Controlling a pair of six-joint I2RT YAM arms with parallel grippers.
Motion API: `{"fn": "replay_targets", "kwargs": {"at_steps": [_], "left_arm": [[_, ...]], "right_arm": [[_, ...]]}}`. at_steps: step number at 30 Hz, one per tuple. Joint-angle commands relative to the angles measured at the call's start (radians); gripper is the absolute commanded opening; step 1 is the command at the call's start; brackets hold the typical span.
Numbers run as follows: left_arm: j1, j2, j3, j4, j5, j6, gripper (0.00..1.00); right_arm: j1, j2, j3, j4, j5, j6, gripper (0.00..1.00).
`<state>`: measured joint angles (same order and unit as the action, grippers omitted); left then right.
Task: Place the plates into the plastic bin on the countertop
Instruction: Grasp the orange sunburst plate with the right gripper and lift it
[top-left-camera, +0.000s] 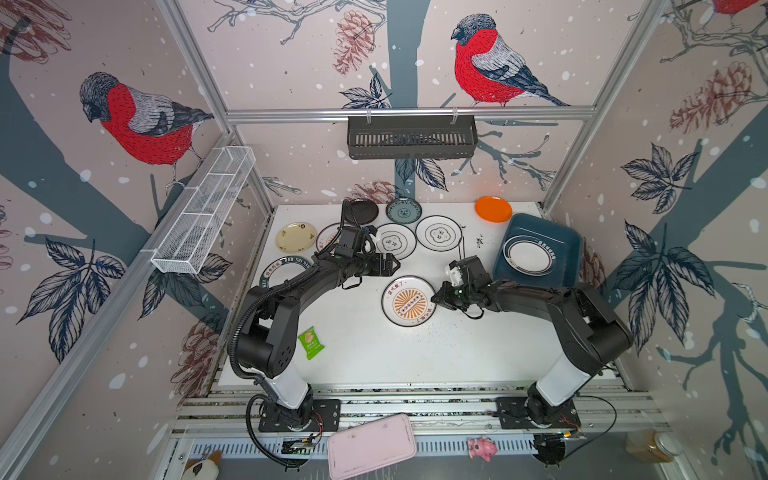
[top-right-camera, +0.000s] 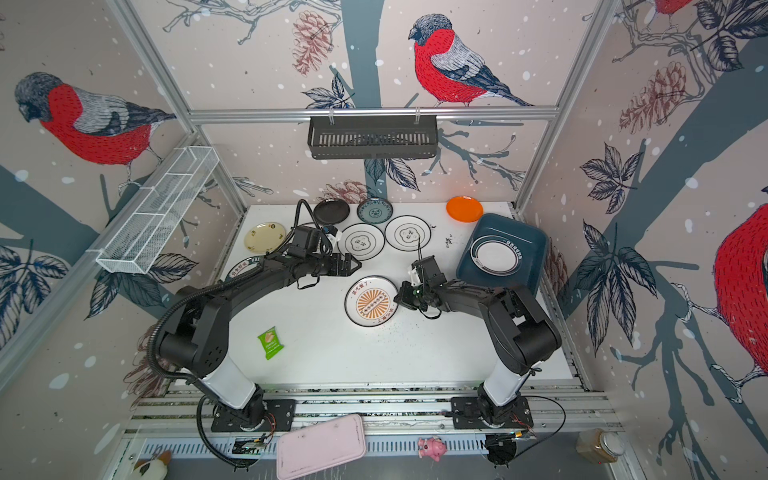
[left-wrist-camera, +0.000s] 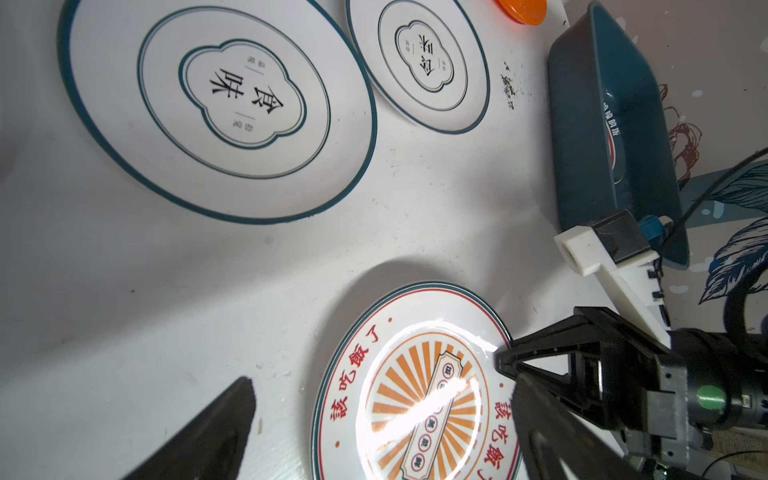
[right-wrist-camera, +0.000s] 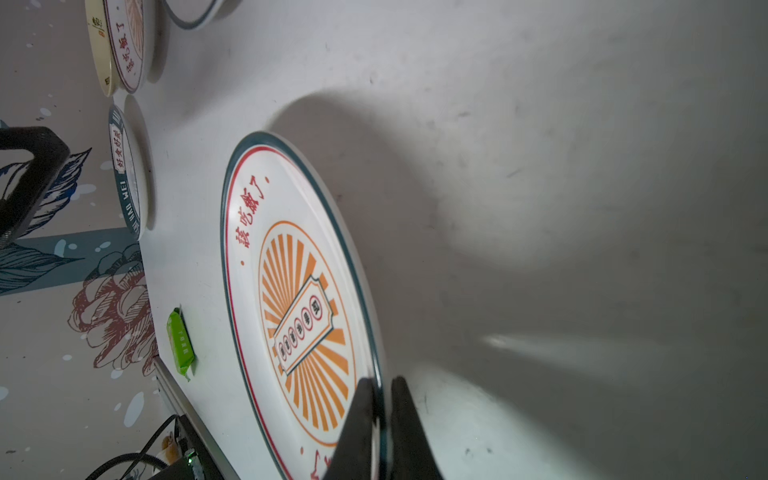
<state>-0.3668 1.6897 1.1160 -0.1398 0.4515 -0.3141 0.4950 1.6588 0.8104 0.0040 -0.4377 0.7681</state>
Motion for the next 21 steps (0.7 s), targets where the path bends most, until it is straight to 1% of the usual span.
{"fn": "replay_targets", "kwargs": {"at_steps": [1,5,9,13,18,21], "left_arm": [[0.003,0.021,0.037,-0.008,0.032,-0.003,0.96],[0.002,0.027,0.063,0.015,0.047,-0.018,0.96],[0.002,0.034,0.107,0.024,0.047,-0.024,0.96],[-0.007,0.049,0.146,0.031,0.050,-0.028,0.96],[-0.033,0.067,0.177,0.032,0.037,-0.022,0.96],[-0.062,0.082,0.220,0.009,0.028,-0.002,0.96]], "right_arm": [[-0.012,-0.039,0.033,-0.127,0.109,-0.030,0.02],[-0.040,-0.100,0.062,-0.152,0.122,-0.023,0.02],[-0.094,-0.178,0.094,-0.180,0.128,-0.017,0.02],[-0.156,-0.242,0.117,-0.184,0.109,-0.021,0.01],[-0.224,-0.307,0.136,-0.180,0.090,-0.011,0.01],[-0.273,-0.341,0.130,-0.156,0.086,0.012,0.01]]}}
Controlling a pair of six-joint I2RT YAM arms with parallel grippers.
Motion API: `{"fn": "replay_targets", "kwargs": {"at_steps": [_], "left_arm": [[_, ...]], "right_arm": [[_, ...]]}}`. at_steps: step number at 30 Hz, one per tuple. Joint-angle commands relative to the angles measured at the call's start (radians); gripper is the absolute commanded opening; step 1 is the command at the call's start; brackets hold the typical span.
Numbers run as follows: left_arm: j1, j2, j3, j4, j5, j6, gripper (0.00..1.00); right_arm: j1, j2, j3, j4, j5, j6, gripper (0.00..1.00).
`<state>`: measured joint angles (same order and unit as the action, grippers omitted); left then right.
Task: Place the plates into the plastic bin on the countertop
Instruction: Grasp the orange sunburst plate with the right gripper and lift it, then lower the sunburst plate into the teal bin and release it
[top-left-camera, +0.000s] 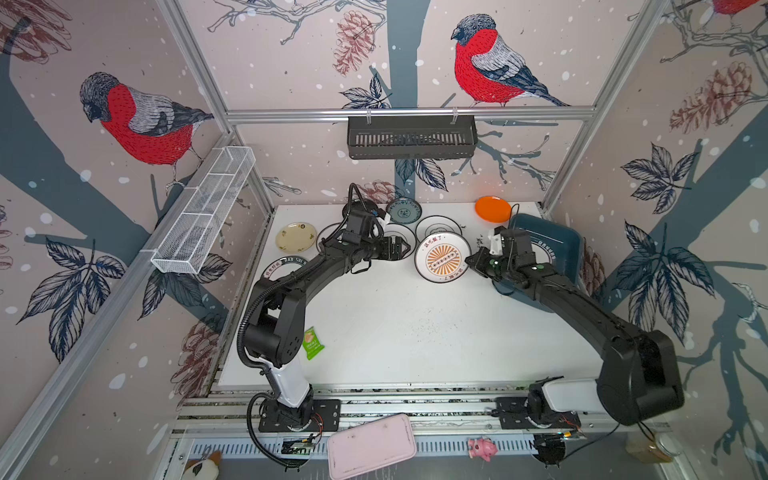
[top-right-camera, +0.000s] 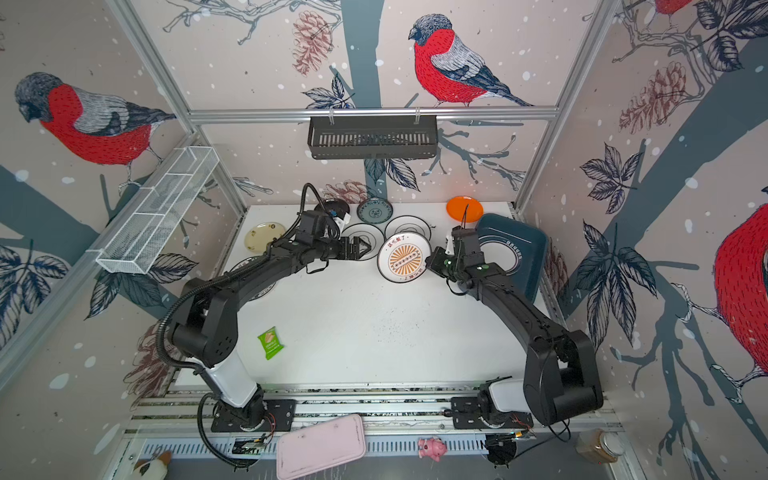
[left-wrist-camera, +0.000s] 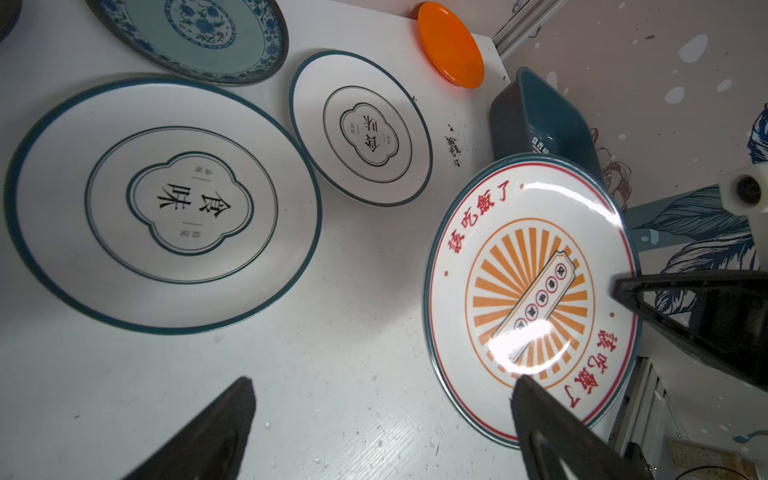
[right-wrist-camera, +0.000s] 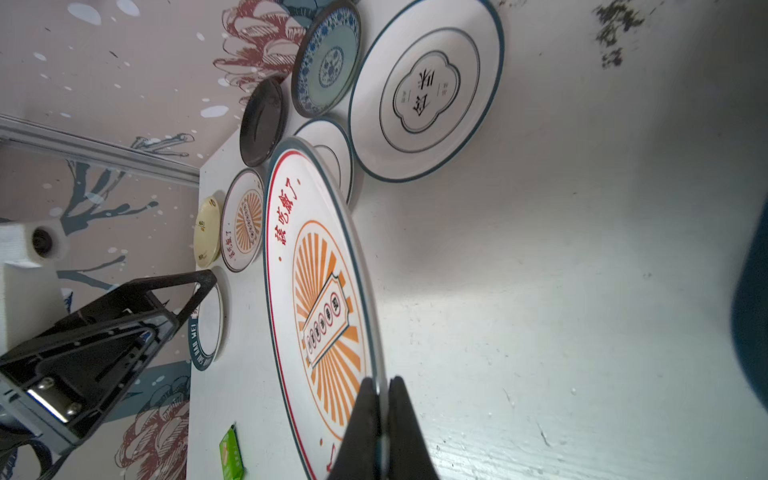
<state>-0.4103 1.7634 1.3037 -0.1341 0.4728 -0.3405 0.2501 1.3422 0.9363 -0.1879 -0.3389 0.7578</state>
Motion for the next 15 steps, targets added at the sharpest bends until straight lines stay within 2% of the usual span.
{"fn": "replay_targets", "kwargs": {"at_steps": [1,4,9,15], "left_arm": [[-0.034,0.013,0.055,-0.013,-0.012,0.042,0.96],[-0.090,0.048,0.145,-0.094,-0.068,0.108,0.96],[-0.157,0.112,0.270,-0.170,-0.092,0.178,0.96],[-0.199,0.167,0.362,-0.214,-0.103,0.222,0.96]], "right_arm": [[-0.043,-0.032,0.000,0.046,-0.011,0.033,0.01],[-0.094,-0.064,-0.030,0.089,0.003,0.086,0.01],[-0.188,-0.128,-0.104,0.186,0.009,0.174,0.01],[-0.328,-0.189,-0.163,0.201,0.038,0.215,0.01]]}}
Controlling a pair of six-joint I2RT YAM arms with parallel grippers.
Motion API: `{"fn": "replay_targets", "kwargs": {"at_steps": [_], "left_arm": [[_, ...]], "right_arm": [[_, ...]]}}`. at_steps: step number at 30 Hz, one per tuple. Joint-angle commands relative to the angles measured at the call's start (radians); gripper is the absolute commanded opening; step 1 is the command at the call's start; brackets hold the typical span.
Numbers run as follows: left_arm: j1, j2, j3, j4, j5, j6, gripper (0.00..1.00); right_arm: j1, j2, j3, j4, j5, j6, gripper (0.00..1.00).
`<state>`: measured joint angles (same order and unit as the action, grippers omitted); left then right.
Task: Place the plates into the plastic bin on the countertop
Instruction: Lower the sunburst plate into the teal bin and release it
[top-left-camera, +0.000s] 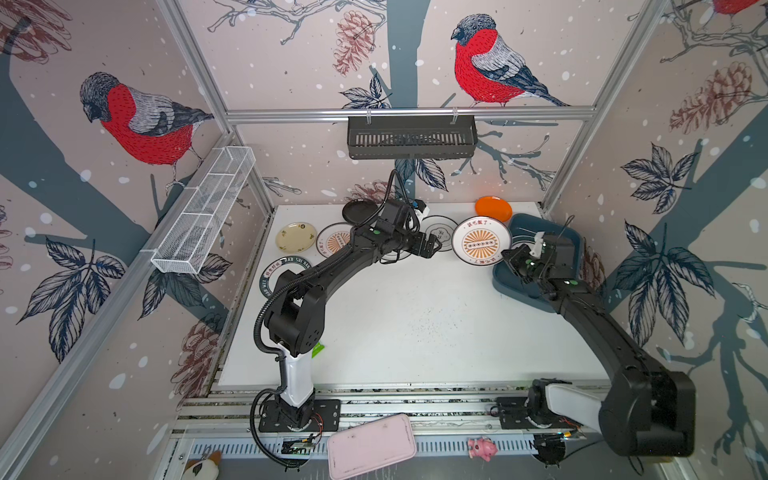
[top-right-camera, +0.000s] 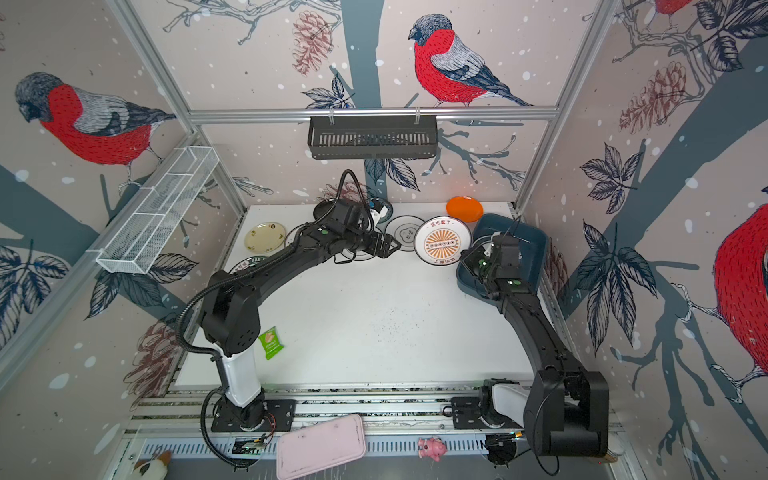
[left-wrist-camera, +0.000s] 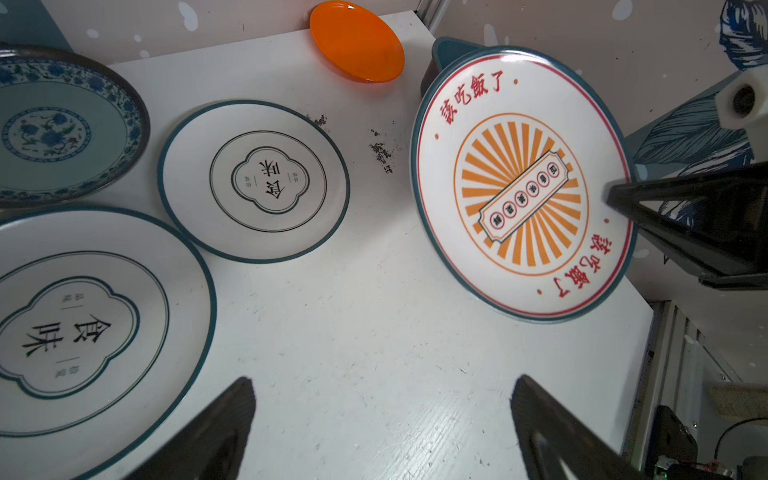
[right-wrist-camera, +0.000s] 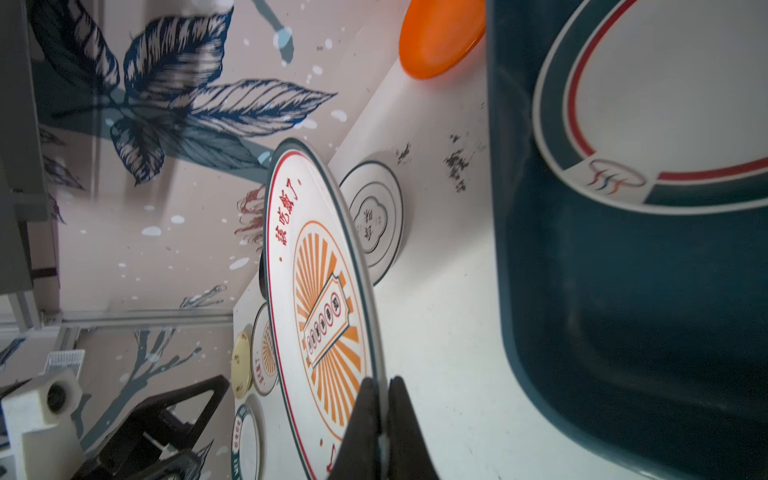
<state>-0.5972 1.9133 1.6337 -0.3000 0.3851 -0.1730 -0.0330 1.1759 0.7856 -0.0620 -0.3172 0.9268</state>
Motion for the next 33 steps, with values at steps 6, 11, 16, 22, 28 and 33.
{"fn": "replay_targets", "kwargs": {"at_steps": [6,11,16,22,28,33], "left_arm": [[-0.024,0.041,0.061,-0.069,-0.026,0.075,0.96],[-0.023,0.041,0.051,-0.070,-0.042,0.077,0.96],[-0.024,0.044,0.053,-0.064,-0.048,0.077,0.96],[-0.023,0.044,0.055,-0.023,-0.041,0.062,0.96],[-0.023,0.044,0.048,0.007,-0.069,0.044,0.96],[-0.023,0.035,0.035,0.035,-0.108,0.018,0.96]], "right_arm": [[-0.189,-0.075,-0.067,0.064,0.033,0.076,0.01],[-0.290,-0.107,-0.113,0.056,0.039,0.089,0.01],[-0.368,-0.107,-0.159,0.103,0.041,0.097,0.01],[-0.392,-0.038,-0.159,0.147,0.069,0.115,0.01],[-0.395,0.072,-0.126,0.177,0.089,0.121,0.00],[-0.399,0.165,-0.112,0.214,0.094,0.132,0.00]]}}
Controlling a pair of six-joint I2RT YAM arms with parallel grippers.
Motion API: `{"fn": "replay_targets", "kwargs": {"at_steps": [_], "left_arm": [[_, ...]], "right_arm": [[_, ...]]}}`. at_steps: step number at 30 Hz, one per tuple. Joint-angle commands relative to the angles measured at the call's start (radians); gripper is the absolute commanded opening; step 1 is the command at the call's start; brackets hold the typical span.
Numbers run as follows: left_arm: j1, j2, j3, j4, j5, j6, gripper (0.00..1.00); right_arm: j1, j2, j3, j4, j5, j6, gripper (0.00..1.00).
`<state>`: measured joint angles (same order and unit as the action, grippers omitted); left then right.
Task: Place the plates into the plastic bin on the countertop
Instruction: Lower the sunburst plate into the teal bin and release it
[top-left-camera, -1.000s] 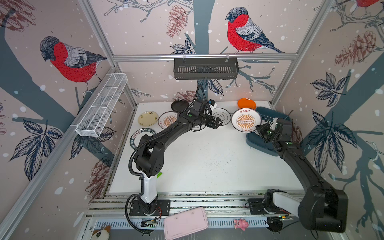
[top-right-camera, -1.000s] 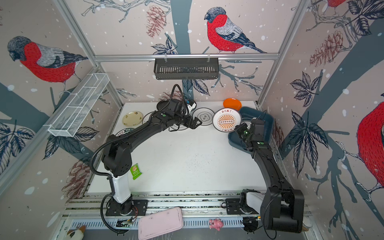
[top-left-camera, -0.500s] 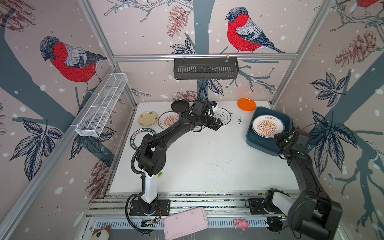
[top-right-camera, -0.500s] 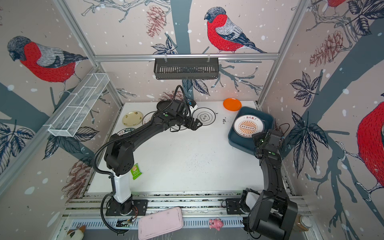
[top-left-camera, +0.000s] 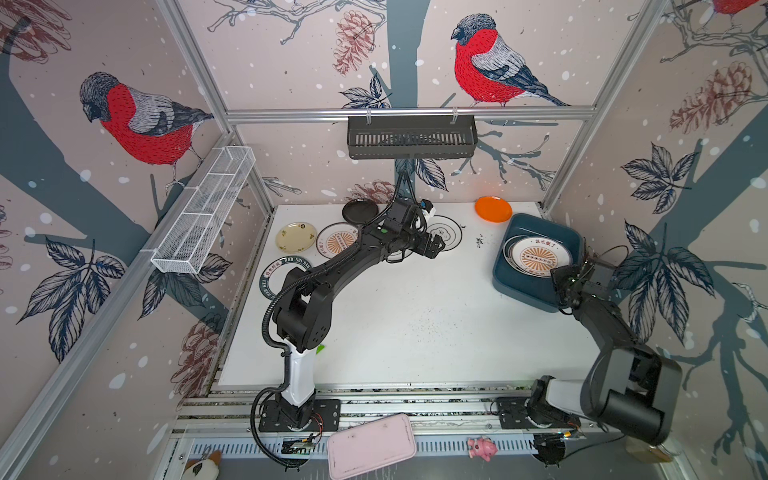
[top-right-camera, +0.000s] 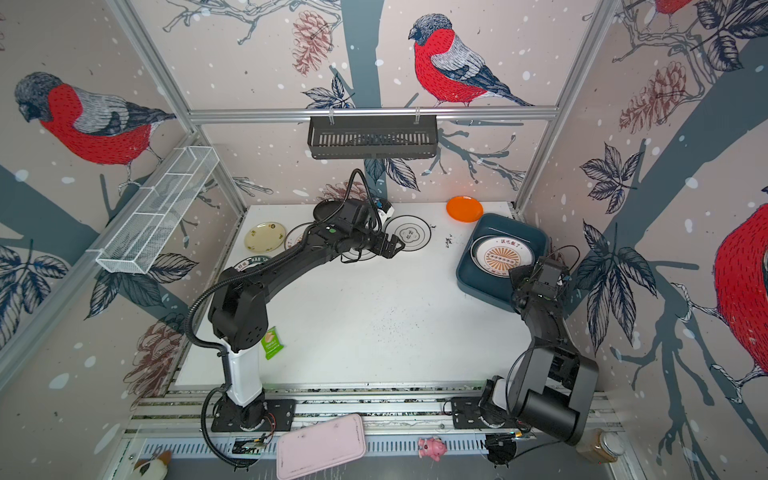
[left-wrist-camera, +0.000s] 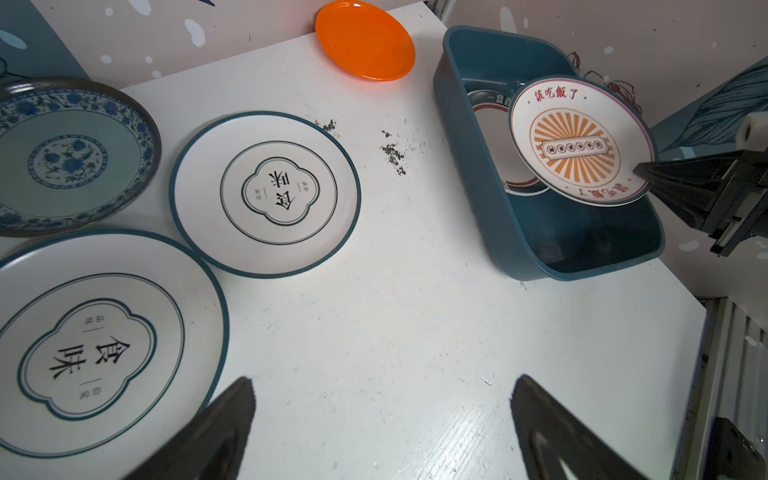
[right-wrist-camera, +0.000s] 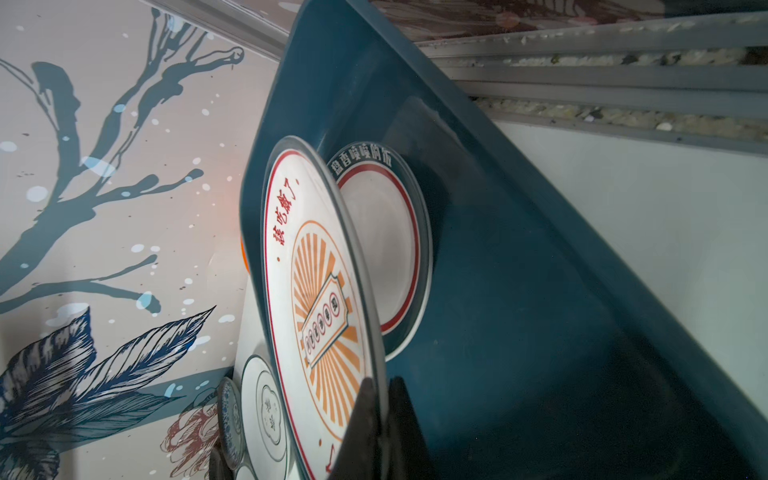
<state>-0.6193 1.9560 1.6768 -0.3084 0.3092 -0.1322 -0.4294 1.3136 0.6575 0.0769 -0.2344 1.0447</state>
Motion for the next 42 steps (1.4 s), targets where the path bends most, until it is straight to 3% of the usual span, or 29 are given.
{"fn": "replay_targets", "kwargs": {"at_steps": [1,24,42], "left_arm": [[0.002,-0.011,-0.011,0.048,-0.036,-0.026,0.96],[0.008,-0.037,-0.041,0.077,-0.115,-0.081,0.96],[0.019,-0.060,-0.069,0.029,-0.132,-0.061,0.96]], "right_arm": [[-0.004,0.044,0.021,0.076,0.013,0.011,0.00],[0.013,0.300,0.151,0.116,-0.046,-0.049,0.01],[0.046,0.313,0.178,0.009,0.010,-0.060,0.14]]}}
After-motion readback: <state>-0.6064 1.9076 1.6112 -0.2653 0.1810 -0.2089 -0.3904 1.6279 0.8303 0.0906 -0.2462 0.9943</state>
